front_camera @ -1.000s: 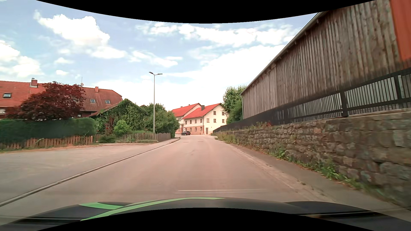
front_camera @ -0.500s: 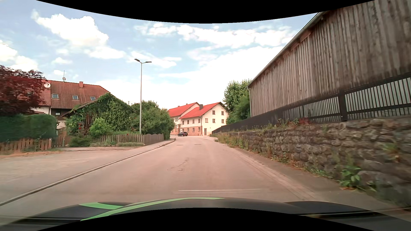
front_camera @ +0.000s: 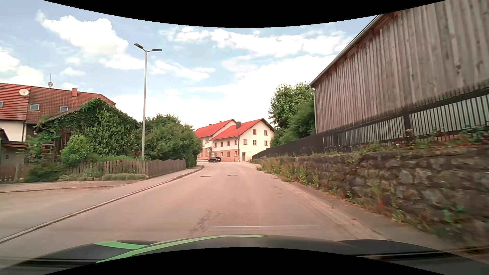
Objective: Follow the waypoints while adhering to traffic rules and regulations
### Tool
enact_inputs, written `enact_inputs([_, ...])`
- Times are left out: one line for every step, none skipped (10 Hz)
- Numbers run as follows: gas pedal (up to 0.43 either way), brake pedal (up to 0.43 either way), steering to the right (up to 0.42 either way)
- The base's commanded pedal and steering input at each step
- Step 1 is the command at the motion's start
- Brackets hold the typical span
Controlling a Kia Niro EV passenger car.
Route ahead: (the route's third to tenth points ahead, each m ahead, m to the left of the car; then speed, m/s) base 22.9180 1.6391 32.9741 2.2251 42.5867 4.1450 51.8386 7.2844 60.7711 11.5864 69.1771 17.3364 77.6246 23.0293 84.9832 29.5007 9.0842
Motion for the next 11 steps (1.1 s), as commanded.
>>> enact_inputs([0.098,0.0,-0.002])
enact_inputs([0.098,0.0,-0.003])
enact_inputs([0.087,0.0,-0.004])
enact_inputs([0.067,0.0,-0.004])
enact_inputs([0.067,0.0,-0.004])
enact_inputs([0.059,0.0,-0.005])
enact_inputs([0.059,0.0,-0.005])
enact_inputs([0.059,0.0,-0.005])
enact_inputs([0.059,0.0,-0.005])
enact_inputs([0.059,0.0,-0.005])
enact_inputs([0.059,0.0,-0.005])
